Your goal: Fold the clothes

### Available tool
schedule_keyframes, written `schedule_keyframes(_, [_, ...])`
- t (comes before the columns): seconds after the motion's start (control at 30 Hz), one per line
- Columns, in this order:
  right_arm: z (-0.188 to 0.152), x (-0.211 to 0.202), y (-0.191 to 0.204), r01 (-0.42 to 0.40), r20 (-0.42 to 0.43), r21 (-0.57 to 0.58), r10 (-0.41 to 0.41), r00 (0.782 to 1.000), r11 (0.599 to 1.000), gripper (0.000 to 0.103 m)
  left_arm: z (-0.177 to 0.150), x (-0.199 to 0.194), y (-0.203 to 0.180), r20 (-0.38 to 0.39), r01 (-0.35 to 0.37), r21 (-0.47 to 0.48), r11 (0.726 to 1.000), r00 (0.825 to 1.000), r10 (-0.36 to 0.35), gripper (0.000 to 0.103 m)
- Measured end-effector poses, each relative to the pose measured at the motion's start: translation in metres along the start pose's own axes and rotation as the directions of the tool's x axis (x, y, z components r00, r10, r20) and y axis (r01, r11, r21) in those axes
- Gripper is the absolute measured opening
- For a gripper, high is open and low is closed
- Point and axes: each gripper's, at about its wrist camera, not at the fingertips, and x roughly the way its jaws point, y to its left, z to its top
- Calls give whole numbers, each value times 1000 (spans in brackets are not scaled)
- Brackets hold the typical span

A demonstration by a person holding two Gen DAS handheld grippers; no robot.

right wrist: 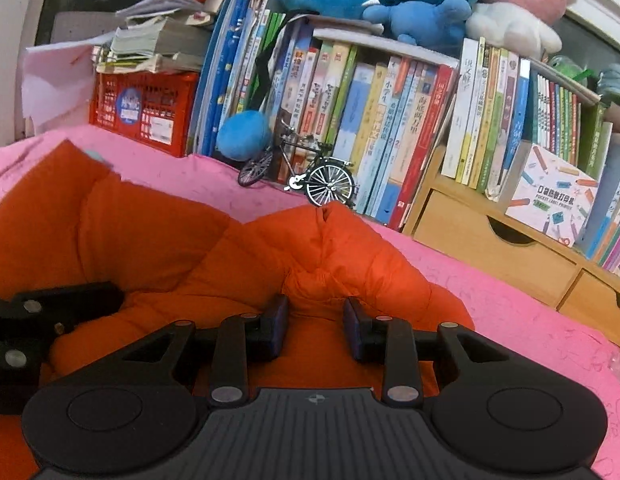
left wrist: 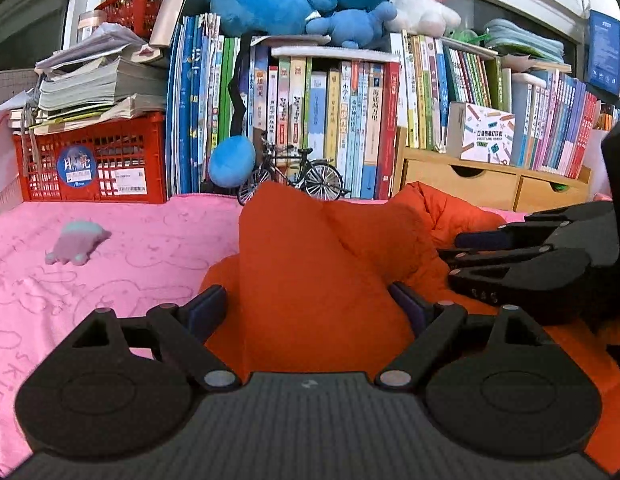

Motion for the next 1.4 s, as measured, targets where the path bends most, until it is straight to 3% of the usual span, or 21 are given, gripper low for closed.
schedule_keyframes(0.07, [-2,2,6,28,10,-22,-28,1000,999,32,0,3,-2,-11,-13,8,1000,1000,13,89])
schedule_keyframes(0.2, [1,-4,-6,0,17,29,0,1000,1000,33,0,6,-3,-29,-18,12,1000,999,18,93])
schedule_keyframes(0.3, [-2,-34,-33,-41,50,181,32,998,983,54,0,6,-1,-34,-8,1,1000,999,8,93])
schedule_keyframes(0.37, [-8,-61,-53,-72,55,284,58,997,956,87,0,5,2,-33,-2,-10,1000,999,2,93])
schedule_keyframes(0.47, [-29,-94,-78,-172,48,430,168,985,886,88,-1,1,7,-22,11,-33,999,1000,-12,93])
schedule_keyframes(0.6, [-70,-111,-90,-304,44,593,347,937,746,88,-2,-9,11,0,10,-43,999,1000,-10,93])
schedule_keyframes(0.7, [-100,-123,-99,-377,64,699,472,879,607,85,-2,-15,12,2,0,-49,999,1000,0,93])
schedule_keyframes(0.73, [-110,-127,-101,-396,75,731,511,856,556,78,-1,-16,11,1,-3,-46,999,1000,4,93])
schedule_keyframes(0.77, [-111,-128,-95,-396,80,741,513,854,543,69,-1,-17,10,1,-9,-40,999,1000,9,93])
schedule_keyframes(0.87, [-113,-132,-84,-421,109,763,544,832,491,65,1,-22,9,7,-24,4,1000,1000,24,93])
schedule_keyframes(0.9, [-113,-134,-82,-433,121,769,558,821,471,65,1,-23,9,10,-24,20,1000,1000,24,93])
schedule_keyframes(1.0, [-120,-140,-70,-490,118,756,646,754,434,65,-1,-26,12,12,28,48,998,1000,-28,94])
schedule_keyframes(1.1, [-126,-150,-71,-501,110,748,664,740,434,67,4,-30,15,14,44,69,997,999,-45,94])
schedule_keyframes(1.2, [-124,-163,-91,-453,134,746,557,820,488,72,16,-41,13,73,-13,81,997,997,7,94])
schedule_keyframes(1.3, [-104,-172,-107,-346,142,686,349,926,640,76,24,-46,6,145,-75,115,991,988,58,94])
schedule_keyframes(1.33, [-97,-170,-109,-330,148,677,319,936,657,78,24,-43,0,159,-102,146,984,984,78,94])
schedule_keyframes(1.4, [-88,-156,-117,-326,181,684,281,942,652,85,21,-33,-8,165,-131,195,972,981,99,94])
